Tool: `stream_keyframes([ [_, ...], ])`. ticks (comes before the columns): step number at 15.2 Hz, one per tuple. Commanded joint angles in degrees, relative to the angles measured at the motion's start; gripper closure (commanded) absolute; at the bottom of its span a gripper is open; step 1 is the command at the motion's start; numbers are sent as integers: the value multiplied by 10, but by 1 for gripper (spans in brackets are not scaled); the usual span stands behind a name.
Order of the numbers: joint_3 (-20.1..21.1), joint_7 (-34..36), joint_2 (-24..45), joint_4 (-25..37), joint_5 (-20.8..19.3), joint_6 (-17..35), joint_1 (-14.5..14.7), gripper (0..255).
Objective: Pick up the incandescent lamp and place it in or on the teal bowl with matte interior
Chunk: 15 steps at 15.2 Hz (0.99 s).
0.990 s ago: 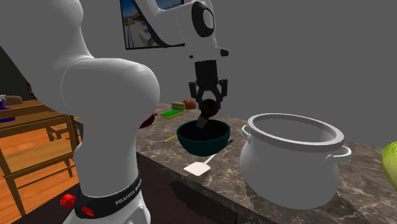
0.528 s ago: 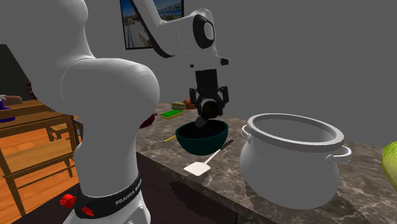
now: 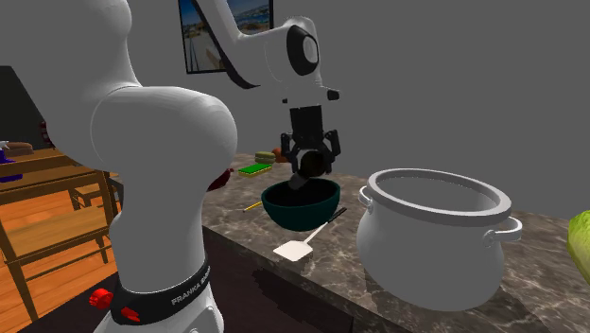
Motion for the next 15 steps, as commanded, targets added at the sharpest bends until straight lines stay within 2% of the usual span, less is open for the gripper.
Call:
stream_keyframes([
  [1,0,0,3,-2,0,0,0,0],
  [4,0,-1,-1,-2,0,-3,0,0],
  [8,13,-6,-53,38,16,-96,8,0],
  [15,13,-6,-53,38,16,-96,8,0],
])
